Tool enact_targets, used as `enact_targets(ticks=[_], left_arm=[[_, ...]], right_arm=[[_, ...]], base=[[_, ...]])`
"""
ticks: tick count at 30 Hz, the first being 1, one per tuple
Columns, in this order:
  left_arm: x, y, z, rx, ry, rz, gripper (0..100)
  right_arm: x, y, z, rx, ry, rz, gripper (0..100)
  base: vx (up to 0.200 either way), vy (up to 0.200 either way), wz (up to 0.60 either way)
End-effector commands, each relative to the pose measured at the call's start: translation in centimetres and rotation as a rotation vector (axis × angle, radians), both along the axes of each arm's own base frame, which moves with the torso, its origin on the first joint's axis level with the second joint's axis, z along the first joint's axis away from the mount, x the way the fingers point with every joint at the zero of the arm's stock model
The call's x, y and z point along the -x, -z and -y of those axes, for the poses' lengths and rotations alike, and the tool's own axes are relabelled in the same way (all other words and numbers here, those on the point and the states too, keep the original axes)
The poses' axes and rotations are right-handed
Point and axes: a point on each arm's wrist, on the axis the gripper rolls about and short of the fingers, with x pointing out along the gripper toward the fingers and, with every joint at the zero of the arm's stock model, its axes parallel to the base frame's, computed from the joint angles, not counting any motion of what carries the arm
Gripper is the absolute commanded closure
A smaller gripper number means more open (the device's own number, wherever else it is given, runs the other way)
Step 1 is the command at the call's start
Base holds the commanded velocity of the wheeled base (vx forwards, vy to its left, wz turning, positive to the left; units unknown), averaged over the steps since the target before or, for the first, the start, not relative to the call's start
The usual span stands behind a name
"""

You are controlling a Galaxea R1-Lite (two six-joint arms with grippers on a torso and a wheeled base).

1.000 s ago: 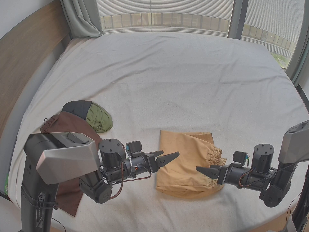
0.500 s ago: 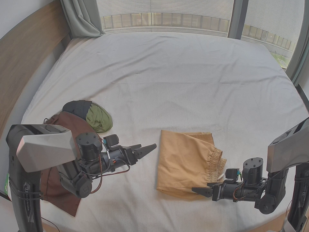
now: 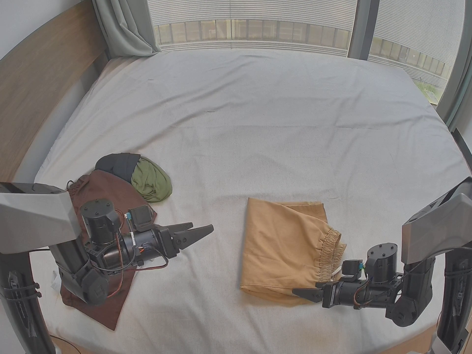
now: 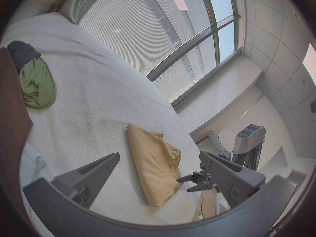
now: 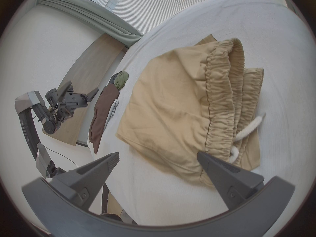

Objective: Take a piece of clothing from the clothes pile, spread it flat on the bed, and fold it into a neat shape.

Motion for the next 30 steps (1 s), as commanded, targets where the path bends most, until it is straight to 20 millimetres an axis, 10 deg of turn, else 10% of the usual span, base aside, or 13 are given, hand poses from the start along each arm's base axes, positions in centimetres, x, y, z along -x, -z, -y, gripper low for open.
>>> enact_targets(ticks=[1, 10, 30], left_arm=[[0.3, -0.7, -1.4, -0.046, -0.027, 0.074, 0], [0.2, -0.4, -2.9, -0.115, 0.008, 0.167, 0], [0.1, -0.4, -2.9, -0.117, 0.007, 0.167, 0]], right_arm=[[-1.6, -3.5, 0.1, -0.080, 0.031, 0.149, 0], [-4.6, -5.1, 1.4, -0.155, 0.139, 0.229, 0], [-7.4, -0.2, 2.2, -0.095, 0.293, 0.143, 0]], base=[[0.000, 0.000, 0.00], [0.000, 0.000, 0.00], [0.000, 0.000, 0.00]])
